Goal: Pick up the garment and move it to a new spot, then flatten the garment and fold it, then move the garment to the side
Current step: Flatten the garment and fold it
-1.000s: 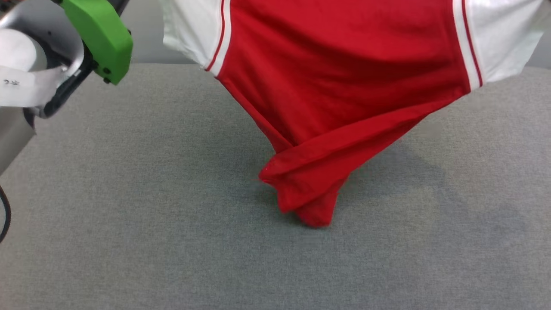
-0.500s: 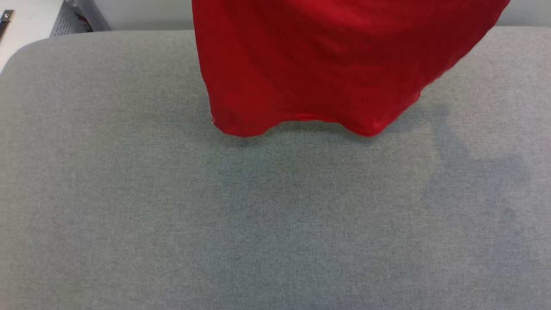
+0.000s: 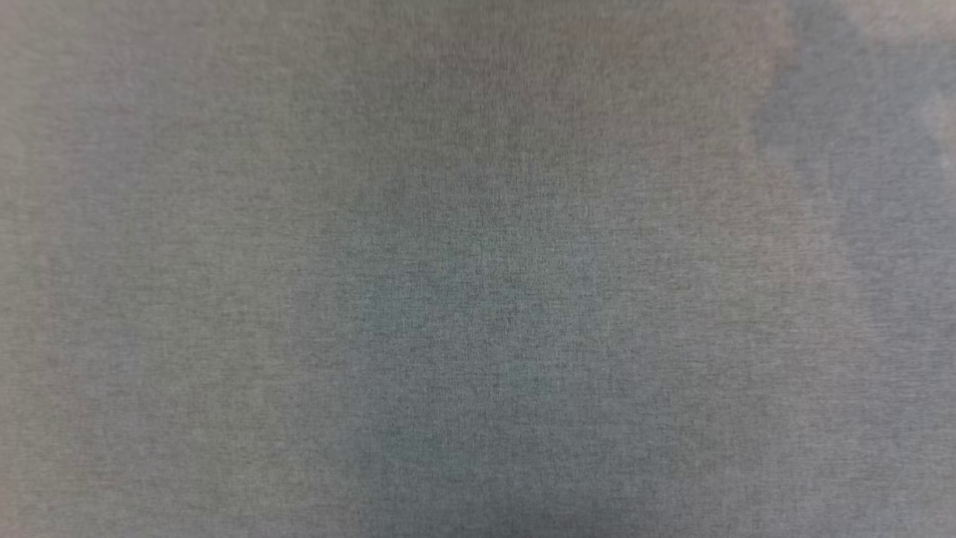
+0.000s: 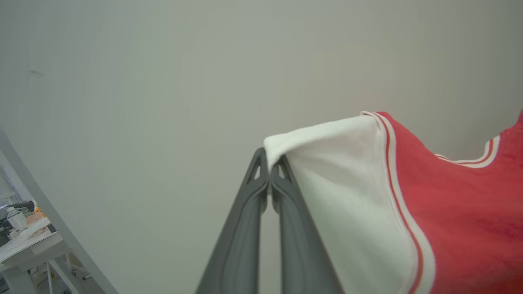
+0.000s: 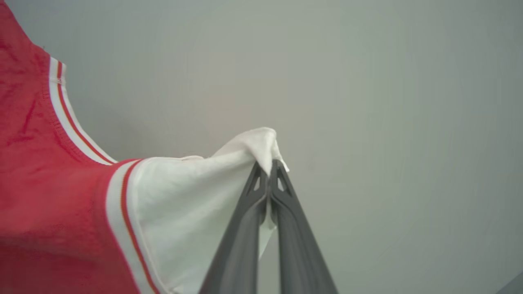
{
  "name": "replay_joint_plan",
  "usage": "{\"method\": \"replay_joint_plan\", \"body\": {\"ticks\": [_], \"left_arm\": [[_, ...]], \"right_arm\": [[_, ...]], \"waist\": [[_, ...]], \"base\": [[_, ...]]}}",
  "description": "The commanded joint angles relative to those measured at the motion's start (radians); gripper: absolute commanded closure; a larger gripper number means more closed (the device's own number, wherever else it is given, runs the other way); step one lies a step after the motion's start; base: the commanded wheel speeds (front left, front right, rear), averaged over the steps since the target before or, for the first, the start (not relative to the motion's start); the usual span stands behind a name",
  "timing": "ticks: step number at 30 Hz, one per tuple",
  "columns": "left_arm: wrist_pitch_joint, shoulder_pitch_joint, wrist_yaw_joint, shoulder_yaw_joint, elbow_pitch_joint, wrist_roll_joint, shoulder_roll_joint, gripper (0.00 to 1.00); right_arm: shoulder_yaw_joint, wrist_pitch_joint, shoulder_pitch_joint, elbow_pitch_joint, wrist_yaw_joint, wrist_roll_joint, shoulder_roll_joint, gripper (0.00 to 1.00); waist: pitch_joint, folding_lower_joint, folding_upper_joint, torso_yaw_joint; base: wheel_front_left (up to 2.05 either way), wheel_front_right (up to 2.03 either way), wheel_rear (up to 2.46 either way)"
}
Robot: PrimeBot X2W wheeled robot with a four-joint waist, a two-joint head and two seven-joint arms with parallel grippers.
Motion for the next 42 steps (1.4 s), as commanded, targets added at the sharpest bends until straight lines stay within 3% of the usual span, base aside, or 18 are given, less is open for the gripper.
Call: {"method": "replay_joint_plan", "body": {"ticks": [1,10,20,28,42], "left_arm": [[-0.014,-0.016,-0.008,0.004,0.024,0.004,-0.01,1.0],[-0.101,0.044,-0.039,0.001,0.133,-0.015,-0.043,1.0],[-0.202,0.328,-0.045,-0.011,0.135,-0.062,-0.032,1.0],[-0.223,0.638,0.009,0.02,0.022,-0.108,-0.01,1.0],[-0.225,1.387,0.166,0.151,-0.344,-0.133,0.106,1.0]], "right_arm": [[0.016,-0.024,-0.026,0.027,-0.001,-0.004,0.018,1.0],[0.121,-0.103,-0.028,0.148,-0.001,0.058,0.052,1.0],[0.211,-0.224,0.214,0.167,-0.001,0.198,0.089,1.0],[0.281,-0.307,0.469,0.088,-0.001,0.302,0.064,1.0],[0.393,-0.372,0.992,-0.097,-0.001,0.386,-0.034,1.0]], "waist": [[0.083,-0.0002,0.0,0.0],[0.111,-0.0002,0.0,0.007],[0.01,-0.0002,0.0,-0.009],[-0.102,-0.0002,0.0,-0.009],[-0.311,-0.0002,0.0,-0.035]], "base": [[0.0,0.0,0.0],[0.0,0.0,0.0],[0.0,0.0,0.0],[0.0,0.0,0.0],[0.0,0.0,0.0]]}}
